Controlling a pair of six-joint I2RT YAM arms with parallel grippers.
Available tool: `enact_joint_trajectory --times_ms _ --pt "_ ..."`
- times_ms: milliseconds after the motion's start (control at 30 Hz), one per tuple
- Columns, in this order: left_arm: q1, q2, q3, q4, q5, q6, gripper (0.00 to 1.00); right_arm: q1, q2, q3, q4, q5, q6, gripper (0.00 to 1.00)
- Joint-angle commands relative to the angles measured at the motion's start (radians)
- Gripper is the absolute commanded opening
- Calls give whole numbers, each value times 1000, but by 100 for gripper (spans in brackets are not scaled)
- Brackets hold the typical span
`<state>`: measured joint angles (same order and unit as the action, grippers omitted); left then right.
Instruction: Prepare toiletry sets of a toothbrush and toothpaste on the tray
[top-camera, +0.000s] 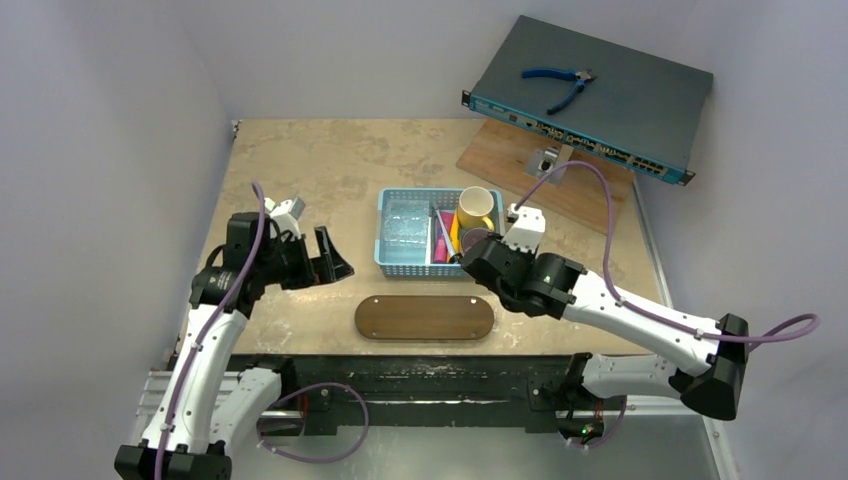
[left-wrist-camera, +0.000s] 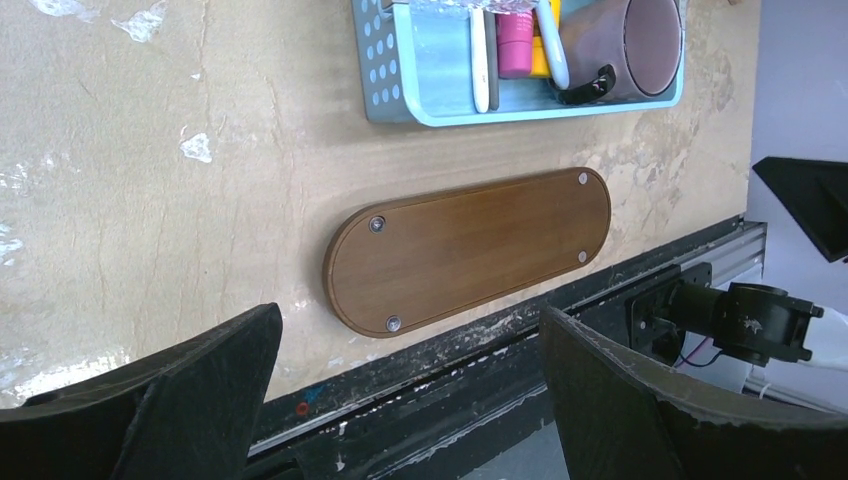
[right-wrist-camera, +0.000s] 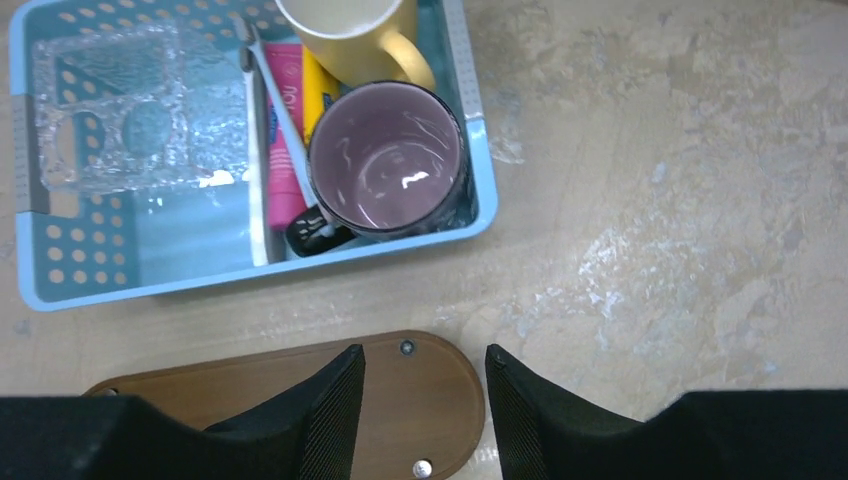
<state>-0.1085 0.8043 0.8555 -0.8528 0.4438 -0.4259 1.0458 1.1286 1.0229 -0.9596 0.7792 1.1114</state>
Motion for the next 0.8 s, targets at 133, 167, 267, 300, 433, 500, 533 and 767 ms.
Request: enact_joint_trajectory --times_ms 133,167,267,300,433,500,533,767 --pt "-35 -18 -18 44 44 13 100 -88 130 184 168 -34 -308 53" --pt "-43 -17 -18 43 44 13 100 -99 146 202 180 -37 -331 53" --pt "-62 -12 -19 44 47 12 100 -141 187 236 242 -67 -399 57" --pt "-66 -10 -19 43 48 12 100 -156 199 241 264 -96 -426 59" --pt "-69 -10 -21 45 53 12 100 -217 257 258 333 -162 -501 60" --pt "-69 -6 -22 45 57 12 100 -250 291 267 349 -198 -513 60" --pt "-69 -4 -23 46 60 12 100 -265 306 271 358 -216 -517 59" --pt "-69 1 -22 47 67 12 100 -318 441 300 387 -322 -510 57"
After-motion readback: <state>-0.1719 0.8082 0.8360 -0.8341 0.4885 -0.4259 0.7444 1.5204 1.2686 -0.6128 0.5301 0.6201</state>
